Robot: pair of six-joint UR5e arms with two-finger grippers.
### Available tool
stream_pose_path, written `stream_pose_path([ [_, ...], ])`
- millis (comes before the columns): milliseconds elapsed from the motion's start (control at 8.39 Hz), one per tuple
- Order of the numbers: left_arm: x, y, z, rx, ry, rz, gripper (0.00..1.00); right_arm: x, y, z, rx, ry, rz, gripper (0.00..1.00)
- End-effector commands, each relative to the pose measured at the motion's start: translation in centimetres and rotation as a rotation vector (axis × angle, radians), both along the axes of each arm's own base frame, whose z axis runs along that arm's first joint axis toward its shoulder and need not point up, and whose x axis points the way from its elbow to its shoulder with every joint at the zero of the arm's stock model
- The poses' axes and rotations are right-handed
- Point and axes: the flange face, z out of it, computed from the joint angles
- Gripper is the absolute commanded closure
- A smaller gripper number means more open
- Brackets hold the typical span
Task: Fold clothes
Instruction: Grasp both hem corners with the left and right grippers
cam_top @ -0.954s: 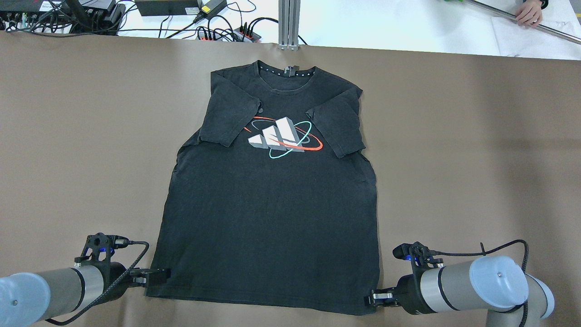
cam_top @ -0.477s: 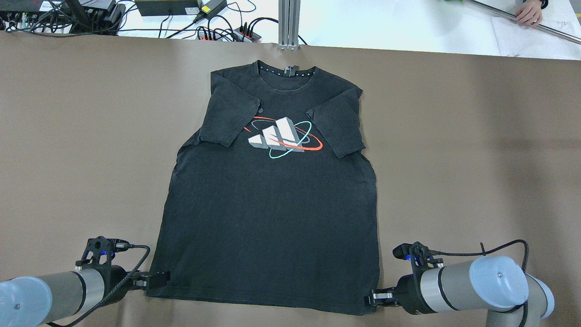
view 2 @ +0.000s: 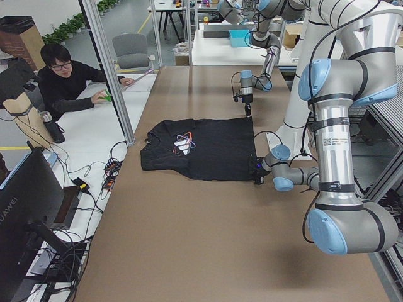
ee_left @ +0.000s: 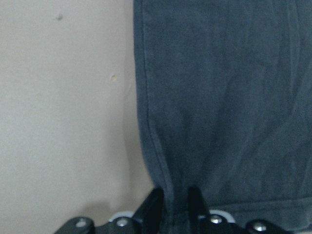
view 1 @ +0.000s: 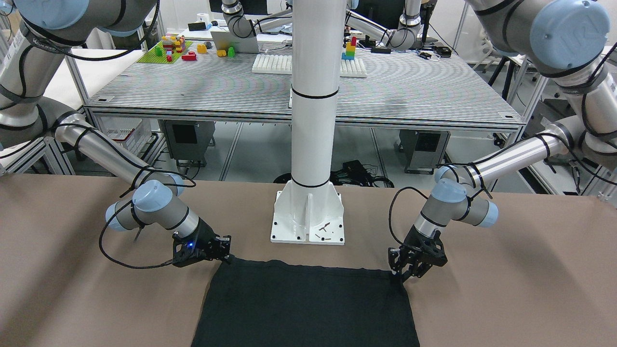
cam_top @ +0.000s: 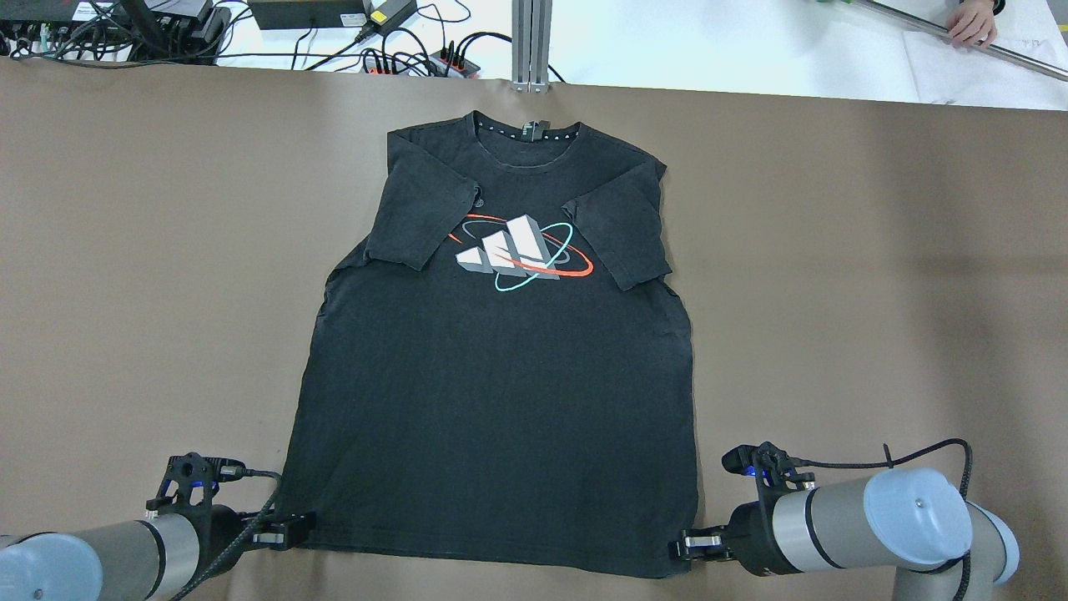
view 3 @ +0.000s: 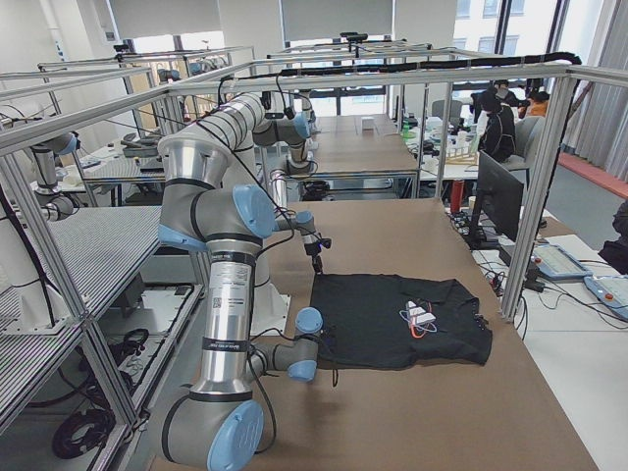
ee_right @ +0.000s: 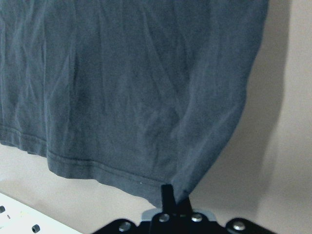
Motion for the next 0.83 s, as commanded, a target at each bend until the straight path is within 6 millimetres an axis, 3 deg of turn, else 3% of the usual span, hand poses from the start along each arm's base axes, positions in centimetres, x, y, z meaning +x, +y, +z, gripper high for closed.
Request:
stream_pose_path([
  [0,-0.2,-0.1,-0.4,-0.004,0.007,0.007,1.0,-0.2,-0.2,-0.7,0.003,-0.012,0.005,1.0],
  [358,-3.1,-0.5,-5.8,-0.01,0.12,0.04,1.0,2.0,-1.8,-1.9,-0.002,-0.043,-0.012,1.0],
  [596,-4.7,0.1,-9.1,-0.008,0.196,0.086,1.0,5.1,-1.4,-5.4,-0.003,-0.119,-0.078,1.0],
  [715,-7.3,-2.0,-10.4,-0.015,0.229,0.112,1.0,7.4,-0.9,-6.2,0.001,-0.147,-0.089,1.0],
])
